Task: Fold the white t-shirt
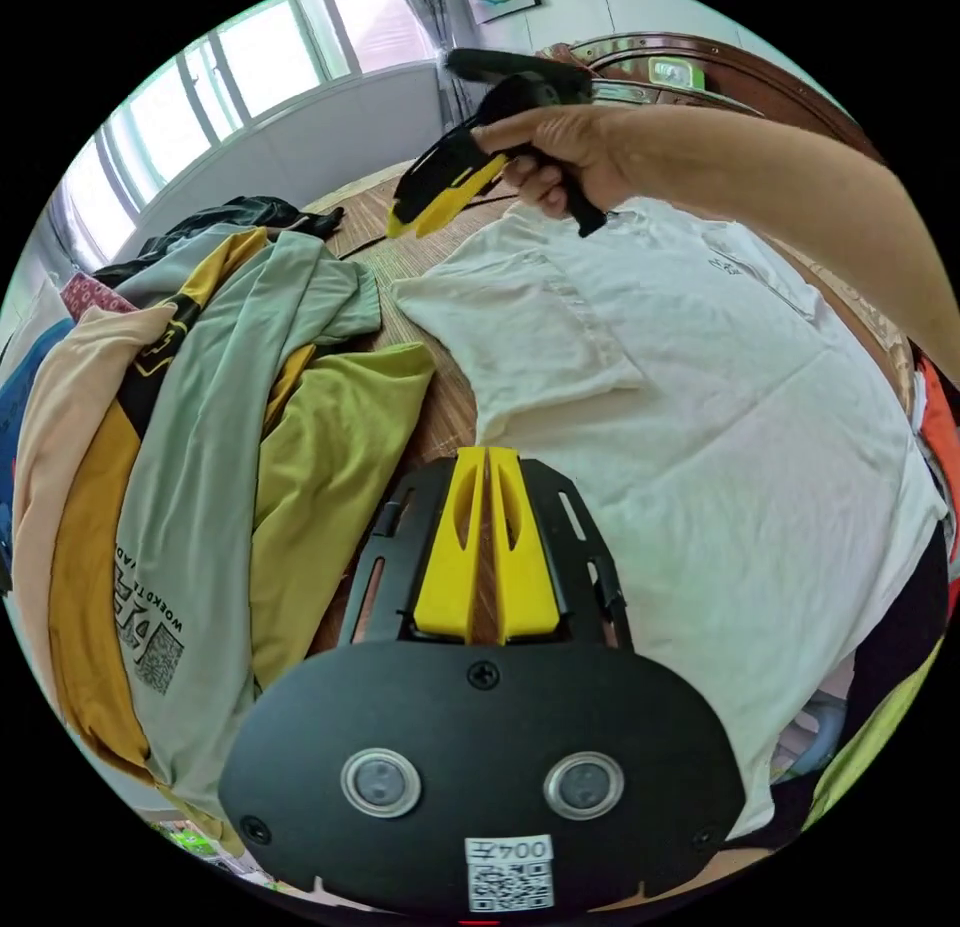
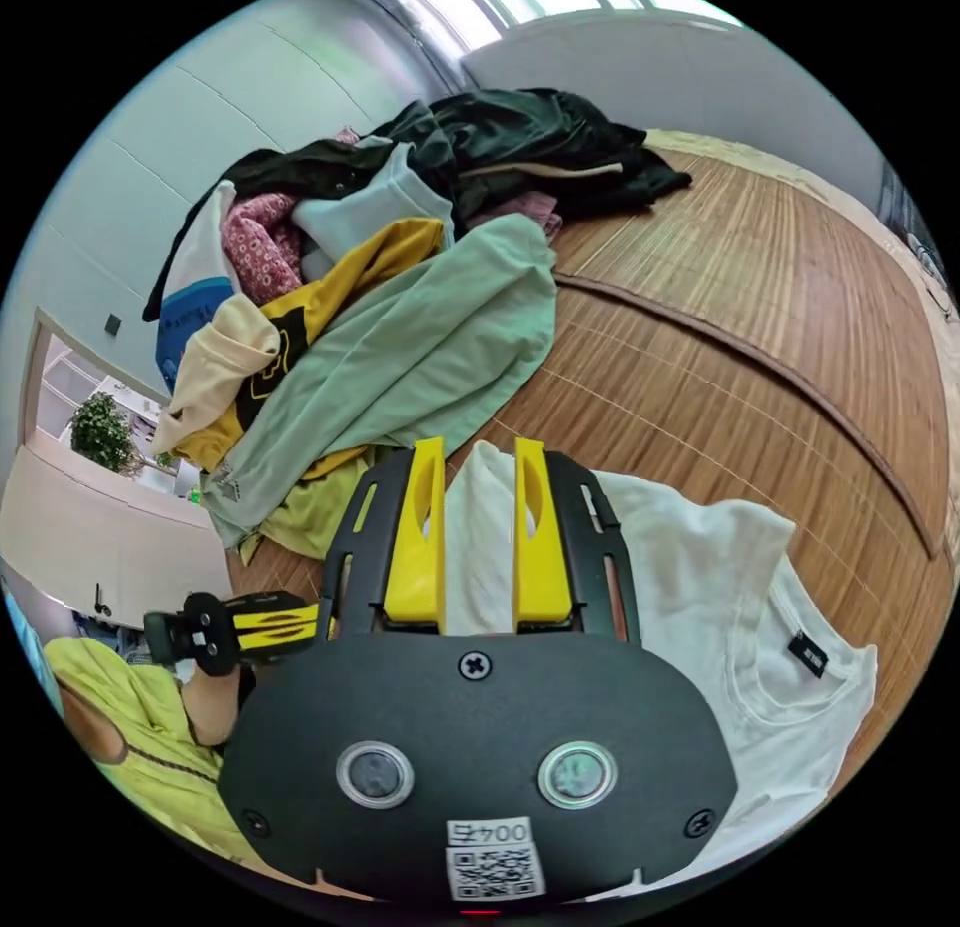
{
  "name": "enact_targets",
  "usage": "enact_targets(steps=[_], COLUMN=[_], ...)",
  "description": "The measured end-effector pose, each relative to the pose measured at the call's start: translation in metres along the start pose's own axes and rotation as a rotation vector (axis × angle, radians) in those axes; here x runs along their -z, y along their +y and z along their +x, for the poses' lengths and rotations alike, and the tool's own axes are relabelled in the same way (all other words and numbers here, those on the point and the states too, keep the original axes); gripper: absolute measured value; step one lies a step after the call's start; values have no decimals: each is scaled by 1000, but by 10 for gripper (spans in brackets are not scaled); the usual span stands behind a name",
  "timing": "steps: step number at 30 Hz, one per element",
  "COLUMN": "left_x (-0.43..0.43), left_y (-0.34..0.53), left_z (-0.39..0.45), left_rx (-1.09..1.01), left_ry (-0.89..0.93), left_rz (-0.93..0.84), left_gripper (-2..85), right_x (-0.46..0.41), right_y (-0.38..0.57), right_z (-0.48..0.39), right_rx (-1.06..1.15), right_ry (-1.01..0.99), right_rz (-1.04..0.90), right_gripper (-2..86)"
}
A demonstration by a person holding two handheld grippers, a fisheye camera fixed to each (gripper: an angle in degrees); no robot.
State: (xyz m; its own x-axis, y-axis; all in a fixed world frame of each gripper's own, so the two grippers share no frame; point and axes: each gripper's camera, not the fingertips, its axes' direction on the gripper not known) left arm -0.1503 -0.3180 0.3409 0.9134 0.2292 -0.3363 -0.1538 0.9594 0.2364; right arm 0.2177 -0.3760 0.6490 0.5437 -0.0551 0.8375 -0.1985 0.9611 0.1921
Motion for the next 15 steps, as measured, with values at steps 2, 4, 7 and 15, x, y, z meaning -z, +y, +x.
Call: enact_targets(steps=[2,4,7,15], left_x=[16,38,51,-6], left_y=[10,19,17,-21], left_z=[-17,-30,-26,19], left_rx=[55,134,147,72], left_ry=[49,94,187,-136], left_rz=[78,264,446,13], left_gripper=[4,3,3,2], right_x=[17,20,21,3], right_y=[22,37,56,70], right_z=[-4,-13,-37,-109], right_rx=[-4,8,35,116], right_ry=[57,119,201,368], right_rz=[16,-2,-6,-123], right_gripper=[71,62,53,2])
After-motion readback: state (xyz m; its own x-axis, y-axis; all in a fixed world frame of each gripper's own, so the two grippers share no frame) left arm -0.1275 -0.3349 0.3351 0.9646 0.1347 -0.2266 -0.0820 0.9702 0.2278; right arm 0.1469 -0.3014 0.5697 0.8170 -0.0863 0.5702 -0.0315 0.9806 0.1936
